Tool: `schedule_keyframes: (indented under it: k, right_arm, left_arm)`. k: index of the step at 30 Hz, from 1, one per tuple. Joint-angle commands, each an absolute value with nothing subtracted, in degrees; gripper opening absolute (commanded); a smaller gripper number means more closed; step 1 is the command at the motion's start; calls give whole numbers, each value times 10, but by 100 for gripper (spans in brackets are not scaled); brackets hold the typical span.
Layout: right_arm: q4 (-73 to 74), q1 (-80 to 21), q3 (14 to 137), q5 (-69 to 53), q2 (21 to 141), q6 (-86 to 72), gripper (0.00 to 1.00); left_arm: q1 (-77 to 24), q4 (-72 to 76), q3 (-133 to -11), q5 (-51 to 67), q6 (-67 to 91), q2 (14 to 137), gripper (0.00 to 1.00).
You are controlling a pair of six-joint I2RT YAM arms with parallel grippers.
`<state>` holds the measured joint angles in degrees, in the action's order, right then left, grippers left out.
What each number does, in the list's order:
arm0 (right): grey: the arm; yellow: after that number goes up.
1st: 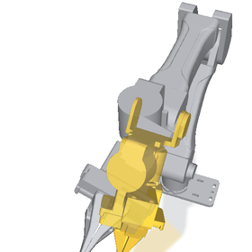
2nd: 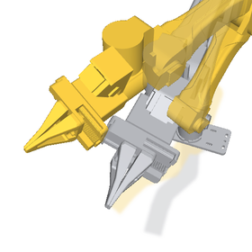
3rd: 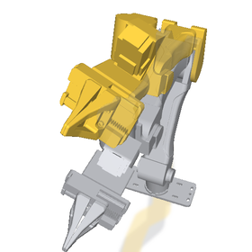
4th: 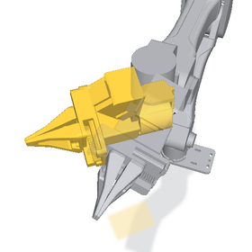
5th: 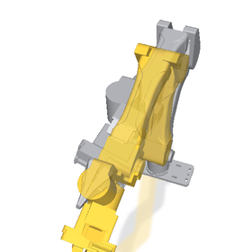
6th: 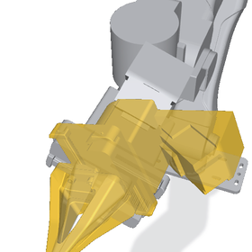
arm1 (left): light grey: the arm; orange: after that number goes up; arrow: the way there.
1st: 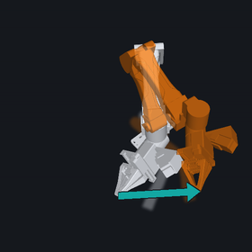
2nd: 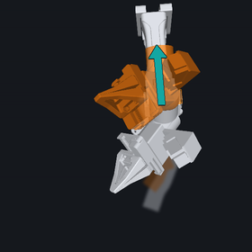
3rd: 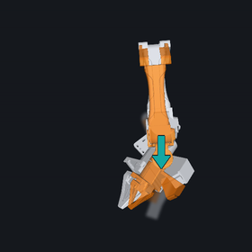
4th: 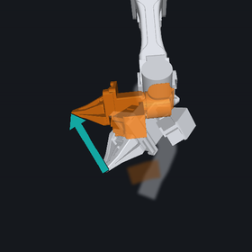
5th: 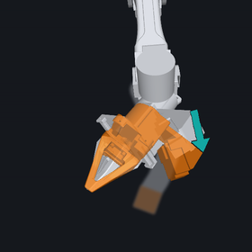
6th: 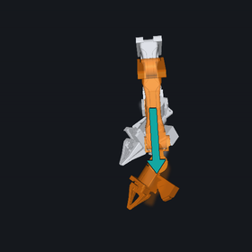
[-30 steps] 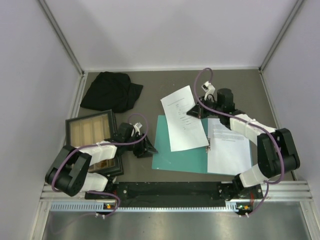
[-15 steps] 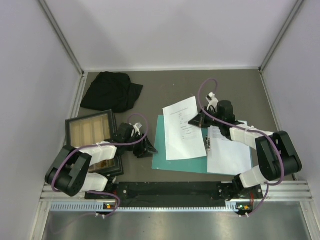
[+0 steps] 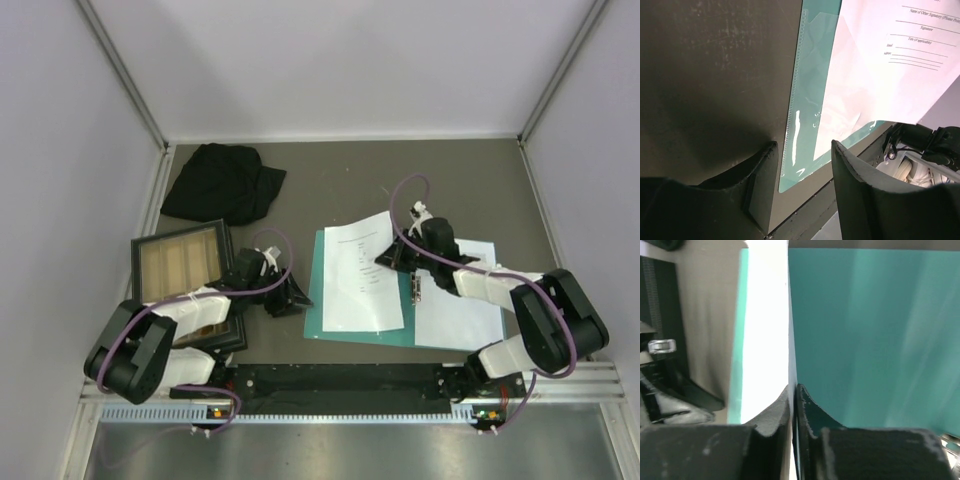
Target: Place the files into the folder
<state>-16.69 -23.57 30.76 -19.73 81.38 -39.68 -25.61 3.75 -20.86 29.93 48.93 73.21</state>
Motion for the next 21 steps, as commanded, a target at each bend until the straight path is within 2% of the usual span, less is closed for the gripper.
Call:
schedule_keyframes:
  k: [1, 4, 5, 8, 12, 14, 15, 16, 21]
  right_arm:
    - [-96, -239, 337, -146, 807, -371, 13]
    - [-38, -238, 348, -128, 794, -342, 22]
    - [-24, -239, 350, -124, 787, -337, 31]
    - [14, -238, 350, -135, 772, -325, 45]
    - [54, -238, 338, -141, 739, -310, 47]
    - [61, -238, 330, -147, 728, -311, 41]
    - [60, -238, 318, -150, 724, -314, 36]
    - [58, -238, 313, -157, 716, -315, 26]
    - [21, -238, 269, -170, 712, -333, 5]
  left_arm:
    - [-258, 21, -203, 283, 482, 713, 52]
    - [-258, 22, -201, 283, 483, 706, 52]
    - [-258, 22, -201, 283, 483, 708, 52]
    - [-258, 25, -201, 286, 483, 713, 52]
    - [-258, 31, -195, 284, 487, 715, 52]
    - [-258, 40, -192, 286, 493, 717, 52]
    - [-258, 43, -188, 287, 495, 716, 52]
    - [-258, 47, -187, 289, 497, 718, 52]
    - [-260, 69, -179, 295, 508, 728, 52]
